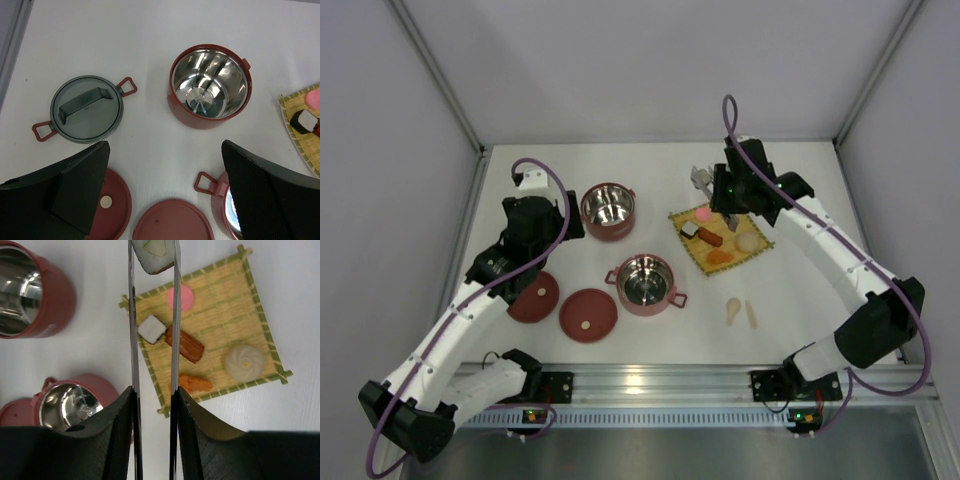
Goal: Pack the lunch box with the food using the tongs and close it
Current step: Pick up the fake food from the plate, then place the fake food in the packing box.
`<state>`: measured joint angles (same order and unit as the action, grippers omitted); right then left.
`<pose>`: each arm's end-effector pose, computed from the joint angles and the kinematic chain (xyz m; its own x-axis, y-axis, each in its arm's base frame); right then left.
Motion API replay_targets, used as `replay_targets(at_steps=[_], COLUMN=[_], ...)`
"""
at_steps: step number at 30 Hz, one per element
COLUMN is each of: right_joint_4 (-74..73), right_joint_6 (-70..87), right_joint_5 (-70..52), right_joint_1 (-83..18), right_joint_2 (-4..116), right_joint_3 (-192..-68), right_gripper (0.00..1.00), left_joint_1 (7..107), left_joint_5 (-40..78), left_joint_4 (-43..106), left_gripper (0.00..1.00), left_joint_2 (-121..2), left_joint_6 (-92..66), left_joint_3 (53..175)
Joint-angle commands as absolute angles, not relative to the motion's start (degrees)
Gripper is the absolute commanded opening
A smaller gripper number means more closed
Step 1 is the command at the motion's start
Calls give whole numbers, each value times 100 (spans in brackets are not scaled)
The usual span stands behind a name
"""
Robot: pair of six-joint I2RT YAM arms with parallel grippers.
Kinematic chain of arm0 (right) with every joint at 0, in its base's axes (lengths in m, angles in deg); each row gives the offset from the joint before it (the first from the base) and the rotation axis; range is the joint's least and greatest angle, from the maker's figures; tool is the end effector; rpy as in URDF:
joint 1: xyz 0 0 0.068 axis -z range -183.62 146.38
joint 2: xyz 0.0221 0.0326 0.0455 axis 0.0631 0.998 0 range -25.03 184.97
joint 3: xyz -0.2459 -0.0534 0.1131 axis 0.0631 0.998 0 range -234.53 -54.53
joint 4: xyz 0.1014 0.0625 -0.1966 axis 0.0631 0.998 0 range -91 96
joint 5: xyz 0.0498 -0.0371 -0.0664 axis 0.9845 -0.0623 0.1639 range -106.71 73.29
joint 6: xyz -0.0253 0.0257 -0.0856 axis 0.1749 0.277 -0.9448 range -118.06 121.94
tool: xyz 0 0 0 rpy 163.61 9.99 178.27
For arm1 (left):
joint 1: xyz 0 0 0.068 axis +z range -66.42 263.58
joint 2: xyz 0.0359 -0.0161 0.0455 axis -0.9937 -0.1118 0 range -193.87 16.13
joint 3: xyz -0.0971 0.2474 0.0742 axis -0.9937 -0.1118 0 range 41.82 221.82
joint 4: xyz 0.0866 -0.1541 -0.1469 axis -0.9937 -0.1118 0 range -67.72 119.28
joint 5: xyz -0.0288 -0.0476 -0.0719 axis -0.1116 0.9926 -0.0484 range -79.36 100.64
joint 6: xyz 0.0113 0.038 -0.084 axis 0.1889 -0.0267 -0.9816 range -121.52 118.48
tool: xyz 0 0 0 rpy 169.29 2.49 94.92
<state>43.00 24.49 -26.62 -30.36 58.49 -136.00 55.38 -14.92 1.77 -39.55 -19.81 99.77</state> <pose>0.2845 0.1273 0.3188 -0.7229 0.0587 -0.6885 -0.0643 0.9863 0.1517 0.2046 -0.0688 0.3389 -0.3826 -0.1160 -0.9166 -0.0397 0.9932 -0.1092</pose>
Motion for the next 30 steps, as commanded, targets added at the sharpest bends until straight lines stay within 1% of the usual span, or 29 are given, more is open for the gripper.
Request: replay_targets(at_steps=[1,5,12,17,23,25,28,29,30], right_joint_4=[4382,4461,4575,4733,4821,4804,4804,4804,4804], right_joint_6=[2479,2550,2655,2647,2664,2664,2673,2682,2682], right_joint_5=[-2664,-2656,-2647,-2673,-2682,-2682,-2682,-2673,-2664], right_joint_1=[-3533,-3982,-4825,-5160,-5337,-5354,-5346,-5354,-5354], right_joint_2=[6135,6531,7296,7823,8245,8307,8377,8386,8395], right_joint_3=[-14311,-14900,-15893,-16525,-16808,-16808,-16834,-16843,-16852], right_gripper=[0,0,0,0,0,2,8,11,12], left_joint_1=[5537,5537,5546,5546,5546,5546,5537,5537,5537], left_joint_5=[-1818,-2073,-2126,-2108,-2065,-2065,-2047,-2038,-2038], left_joint_4=[203,186,203,212,212,221,221,221,221], left_gripper=[99,99,99,99,99,99,99,99,99], left_joint_2=[-3889,-3845,-3845,-3854,-3854,-3863,-3863,-3863,-3863], left_joint_6=[-1998,-2024,-2007,-1981,-1981,-1989,-1989,-1989,-1989], left_joint_3=[10106,10106,10088,10079,10079,10070,10070,10070,10070])
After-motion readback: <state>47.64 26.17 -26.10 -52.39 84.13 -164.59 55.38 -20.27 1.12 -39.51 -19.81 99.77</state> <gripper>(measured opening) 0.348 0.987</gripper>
